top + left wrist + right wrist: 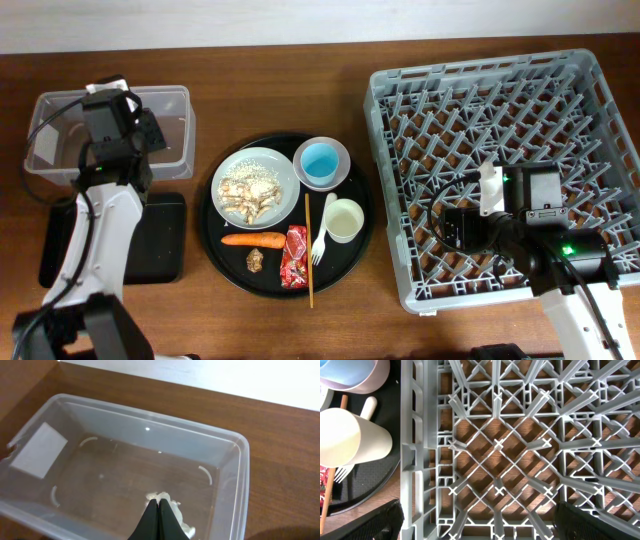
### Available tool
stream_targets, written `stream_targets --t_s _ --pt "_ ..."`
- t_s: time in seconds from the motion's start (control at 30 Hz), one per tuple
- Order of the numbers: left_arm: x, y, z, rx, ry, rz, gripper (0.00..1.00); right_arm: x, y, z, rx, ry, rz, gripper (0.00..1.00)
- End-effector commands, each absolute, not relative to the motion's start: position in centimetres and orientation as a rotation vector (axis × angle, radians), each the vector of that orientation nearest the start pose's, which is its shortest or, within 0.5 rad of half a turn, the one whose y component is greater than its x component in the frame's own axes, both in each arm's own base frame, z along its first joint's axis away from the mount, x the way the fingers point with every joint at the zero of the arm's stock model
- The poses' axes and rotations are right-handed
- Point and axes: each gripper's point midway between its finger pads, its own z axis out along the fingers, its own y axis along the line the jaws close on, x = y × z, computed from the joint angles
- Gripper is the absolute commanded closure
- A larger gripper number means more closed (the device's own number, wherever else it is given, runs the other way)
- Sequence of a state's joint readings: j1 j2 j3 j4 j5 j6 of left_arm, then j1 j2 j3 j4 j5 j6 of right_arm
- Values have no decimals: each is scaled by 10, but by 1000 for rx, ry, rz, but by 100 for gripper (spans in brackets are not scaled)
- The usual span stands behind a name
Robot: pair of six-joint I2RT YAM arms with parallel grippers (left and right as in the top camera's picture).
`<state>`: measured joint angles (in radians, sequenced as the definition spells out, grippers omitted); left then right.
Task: Sort waste into correct bins and load items into the dishwasher rack
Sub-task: 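Carry the tissue left and drop it into the clear plastic bin, then reach the left gripper to the red snack wrapper and grasp it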
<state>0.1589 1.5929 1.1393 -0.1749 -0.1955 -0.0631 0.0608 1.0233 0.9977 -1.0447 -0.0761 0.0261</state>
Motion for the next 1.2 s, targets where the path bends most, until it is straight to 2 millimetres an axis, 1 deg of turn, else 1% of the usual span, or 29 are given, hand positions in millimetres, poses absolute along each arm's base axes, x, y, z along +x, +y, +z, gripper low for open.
stream_targets --t_s 0.0,0.07,0.1,0.13,0.27,0.3,0.37,0.4,0.47,0.53,0.57,0.6,0.67,0.77,0.8,0.83,0.87,1.0,1.07,1.17 --pt "468 111 175 -345 2159 280 83 248 28 186 -66 2621 127 1" --pt "470 112 174 -346 2151 280 46 248 28 185 -66 2624 127 1" --pt "471 112 175 -345 2148 280 38 248 28 185 -66 2624 127 1" --pt "471 112 176 -345 2145 279 32 248 28 185 -66 2624 127 1" --pt "469 110 176 -342 2152 275 30 248 28 185 -66 2624 127 1" --pt "467 105 174 -327 2175 245 30 248 28 185 -66 2624 127 1" --pt "459 82 168 -263 2239 112 30 248 28 185 -66 2624 127 1" --pt "452 65 165 -220 2281 16 30 248 28 185 -66 2624 127 1" --pt "431 23 158 -133 2374 -212 30 248 28 185 -66 2624 127 1" --pt "410 -11 151 -67 2456 -367 30 248 28 185 -66 2624 127 2" --pt "393 -32 142 -35 2530 -449 30 248 28 185 -66 2624 127 1" --pt "372 -50 131 -30 2628 -494 30 248 28 185 -66 2624 127 1" --pt "347 -66 120 7 2740 -505 30 248 28 185 -66 2624 127 1" --pt "314 -88 109 91 2873 -492 30 248 28 185 -66 2624 127 1" --pt "294 -101 105 153 2945 -495 30 248 28 185 -66 2625 127 1" --pt "281 -107 102 185 2994 -493 34 247 28 185 -66 2626 127 1" --pt "273 -110 100 184 3023 -491 35 247 28 185 -66 2628 127 1" --pt "236 -124 80 99 3165 -481 35 246 28 185 -66 2632 127 1" --pt "223 -125 69 24 3212 -469 35 246 28 185 -66 2632 127 1" --pt "212 -128 54 40 3229 -469 36 246 28 185 -66 2632 127 1"
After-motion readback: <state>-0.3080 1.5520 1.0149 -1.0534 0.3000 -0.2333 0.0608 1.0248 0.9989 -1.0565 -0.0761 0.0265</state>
